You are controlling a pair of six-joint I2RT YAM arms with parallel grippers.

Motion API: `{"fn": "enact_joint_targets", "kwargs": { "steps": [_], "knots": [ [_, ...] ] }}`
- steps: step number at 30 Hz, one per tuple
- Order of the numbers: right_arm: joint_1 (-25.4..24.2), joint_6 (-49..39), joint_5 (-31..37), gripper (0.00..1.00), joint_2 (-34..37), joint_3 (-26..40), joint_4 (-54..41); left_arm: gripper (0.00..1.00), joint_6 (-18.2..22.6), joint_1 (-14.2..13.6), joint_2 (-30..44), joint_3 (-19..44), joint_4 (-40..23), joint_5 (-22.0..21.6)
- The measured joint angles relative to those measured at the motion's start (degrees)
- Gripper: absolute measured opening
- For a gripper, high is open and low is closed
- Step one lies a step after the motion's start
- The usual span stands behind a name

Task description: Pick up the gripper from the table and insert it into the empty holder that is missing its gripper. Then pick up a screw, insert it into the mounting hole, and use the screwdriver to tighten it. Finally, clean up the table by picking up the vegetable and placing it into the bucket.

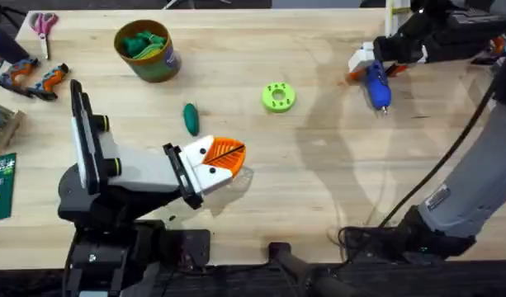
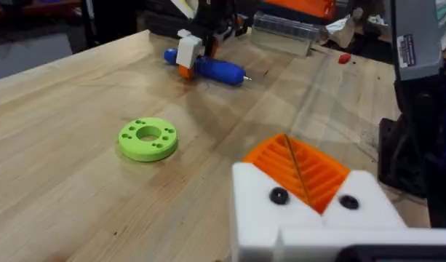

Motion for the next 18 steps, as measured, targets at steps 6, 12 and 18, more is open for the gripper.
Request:
{"fn": "enact_joint_targets", "kwargs": {
  "steps": [6,12,18],
  "knots": [
    [0.0,0.0,0.0,0.983,0.1,0.0,1.5,0.004,0.0,0.0,0.0,0.0,0.0,0.0],
    [0.0,-0.2,0.0,0.968,0.3,0.0,3.3,0.004,0.0,0.0,0.0,0.0,0.0,0.0],
    [0.0,-0.8,0.2,0.039,0.3,0.0,2.5,0.004,0.0,0.0,0.0,0.0,0.0,0.0]
  ]
}}
